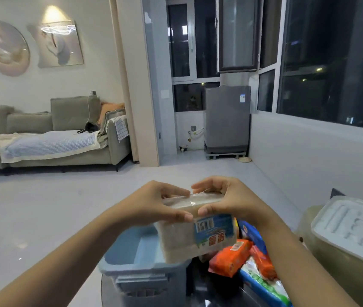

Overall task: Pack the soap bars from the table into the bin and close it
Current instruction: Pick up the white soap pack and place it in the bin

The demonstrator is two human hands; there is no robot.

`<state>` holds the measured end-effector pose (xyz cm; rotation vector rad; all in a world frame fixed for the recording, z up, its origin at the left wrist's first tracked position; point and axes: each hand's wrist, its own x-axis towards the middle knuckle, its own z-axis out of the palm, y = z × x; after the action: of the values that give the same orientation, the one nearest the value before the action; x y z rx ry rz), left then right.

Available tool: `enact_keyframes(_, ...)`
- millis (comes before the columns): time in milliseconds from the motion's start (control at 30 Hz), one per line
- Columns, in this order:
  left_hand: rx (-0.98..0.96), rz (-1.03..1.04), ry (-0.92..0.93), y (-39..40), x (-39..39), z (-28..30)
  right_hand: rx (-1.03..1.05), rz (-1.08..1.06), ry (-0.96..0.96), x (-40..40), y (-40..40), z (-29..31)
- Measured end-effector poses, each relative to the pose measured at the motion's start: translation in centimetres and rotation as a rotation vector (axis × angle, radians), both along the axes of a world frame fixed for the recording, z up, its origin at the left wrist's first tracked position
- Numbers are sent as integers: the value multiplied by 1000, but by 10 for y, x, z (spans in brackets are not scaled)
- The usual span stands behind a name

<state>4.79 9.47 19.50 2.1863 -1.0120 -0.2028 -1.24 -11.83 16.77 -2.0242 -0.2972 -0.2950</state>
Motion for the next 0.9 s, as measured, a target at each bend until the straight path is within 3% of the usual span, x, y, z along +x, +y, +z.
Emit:
enact_keyframes(233, -201, 173, 97, 19, 29, -18, 18, -24, -37, 49, 20, -6)
enact_keyframes(367, -235, 358, 3, 20, 37, -32, 46, -183, -59, 60, 23, -24)
enact_keyframes(467, -246, 503, -29, 21, 43, -41, 25, -298, 37, 63, 22, -47)
enact_keyframes(600, -103, 600, -129, 18, 51, -58, 83, -307, 259, 64, 29, -74)
enact_keyframes(767, -61, 637, -28, 5, 64, -92, 122, -276, 407, 70, 47, -94)
enact_keyframes(900, 26, 675, 92, -10, 76, -116, 166, -285, 403, 71, 49, -105)
